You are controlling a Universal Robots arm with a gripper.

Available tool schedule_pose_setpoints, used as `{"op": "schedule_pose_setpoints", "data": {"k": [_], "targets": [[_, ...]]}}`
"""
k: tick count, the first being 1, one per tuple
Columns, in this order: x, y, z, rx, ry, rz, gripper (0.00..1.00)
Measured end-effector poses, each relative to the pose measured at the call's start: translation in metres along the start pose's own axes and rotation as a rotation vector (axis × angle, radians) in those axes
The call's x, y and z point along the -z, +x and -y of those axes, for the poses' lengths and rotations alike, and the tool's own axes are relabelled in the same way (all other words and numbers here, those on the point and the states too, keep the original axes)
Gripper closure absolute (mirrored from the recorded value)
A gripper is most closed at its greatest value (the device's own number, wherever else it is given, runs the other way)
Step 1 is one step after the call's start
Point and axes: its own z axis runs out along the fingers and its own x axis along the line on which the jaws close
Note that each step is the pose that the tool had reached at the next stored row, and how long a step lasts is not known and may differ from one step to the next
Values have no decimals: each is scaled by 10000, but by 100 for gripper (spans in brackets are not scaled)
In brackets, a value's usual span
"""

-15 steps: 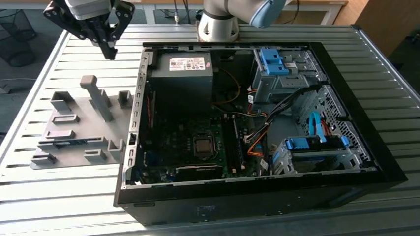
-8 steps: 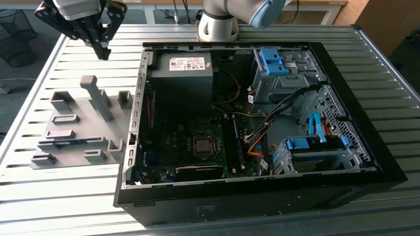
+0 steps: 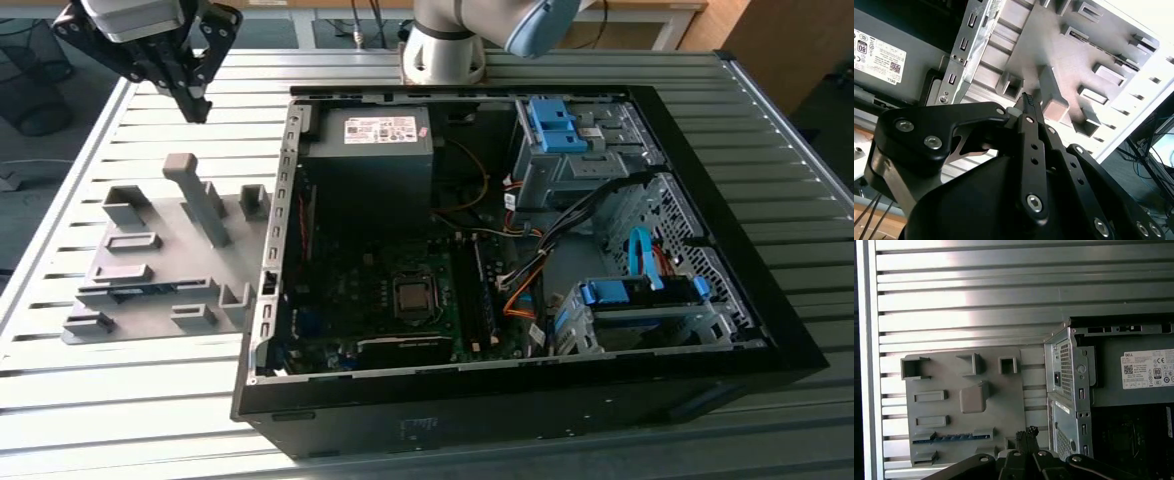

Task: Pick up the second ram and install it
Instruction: 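Reach for the second ram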

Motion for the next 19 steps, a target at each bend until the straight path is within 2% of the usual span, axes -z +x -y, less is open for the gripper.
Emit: {"op": "schedule_pose_setpoints", "data": {"k": [7,14,19], "targets": [[3,129,32,0,1,-1,89],[7,219,182,0,1,-1,89],[11,327,226,1,1,-1,89]]}}
